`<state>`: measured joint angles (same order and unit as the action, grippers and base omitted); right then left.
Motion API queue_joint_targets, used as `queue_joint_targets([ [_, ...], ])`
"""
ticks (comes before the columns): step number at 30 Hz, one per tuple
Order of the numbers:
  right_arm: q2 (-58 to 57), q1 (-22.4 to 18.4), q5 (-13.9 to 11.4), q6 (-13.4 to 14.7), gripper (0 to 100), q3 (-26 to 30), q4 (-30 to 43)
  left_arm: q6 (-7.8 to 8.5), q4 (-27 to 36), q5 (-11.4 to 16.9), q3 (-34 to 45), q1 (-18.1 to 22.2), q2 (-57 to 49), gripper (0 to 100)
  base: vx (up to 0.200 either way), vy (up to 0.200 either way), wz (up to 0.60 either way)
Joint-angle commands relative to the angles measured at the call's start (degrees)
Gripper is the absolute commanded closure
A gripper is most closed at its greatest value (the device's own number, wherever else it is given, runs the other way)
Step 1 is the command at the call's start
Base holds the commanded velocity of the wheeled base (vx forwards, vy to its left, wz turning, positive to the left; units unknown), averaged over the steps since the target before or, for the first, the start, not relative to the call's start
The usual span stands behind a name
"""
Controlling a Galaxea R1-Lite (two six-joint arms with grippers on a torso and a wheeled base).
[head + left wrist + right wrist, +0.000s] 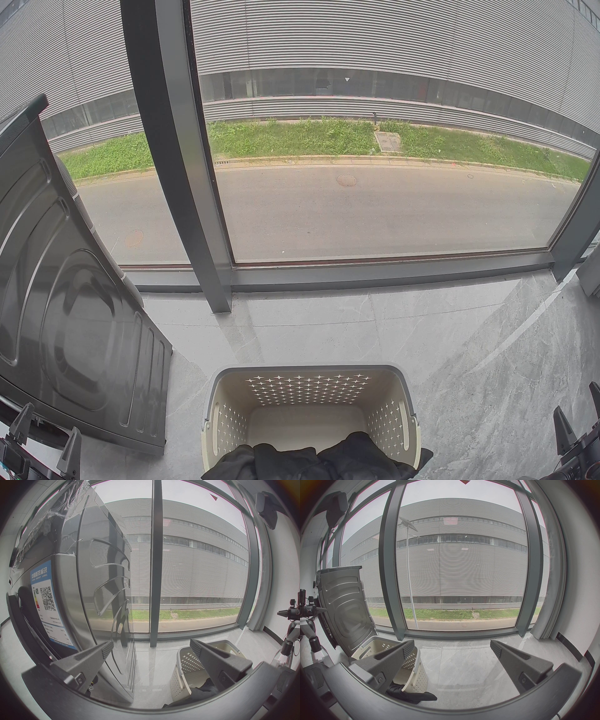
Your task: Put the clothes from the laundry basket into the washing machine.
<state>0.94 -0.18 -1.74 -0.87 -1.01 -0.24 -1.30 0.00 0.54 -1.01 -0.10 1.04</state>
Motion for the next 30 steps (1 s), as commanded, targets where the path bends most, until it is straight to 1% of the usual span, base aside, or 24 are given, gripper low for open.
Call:
queue_joint_targets([
  [1,-0.1,0.0,0.0,0.0,0,1.0,0.0,0.07,0.0,0.0,1.0,0.0,-0.9,0,-0.200,0.000,0.00],
  [27,-0.1,0.0,0.0,0.0,0,1.0,0.0,-0.01,0.0,0.0,1.0,0.0,-0.9,0,-0.200,0.000,0.00],
  [30,-0.1,0.0,0.0,0.0,0,1.0,0.0,-0.01,0.0,0.0,1.0,0.0,-0.9,0,0.000,0.000,0.00],
])
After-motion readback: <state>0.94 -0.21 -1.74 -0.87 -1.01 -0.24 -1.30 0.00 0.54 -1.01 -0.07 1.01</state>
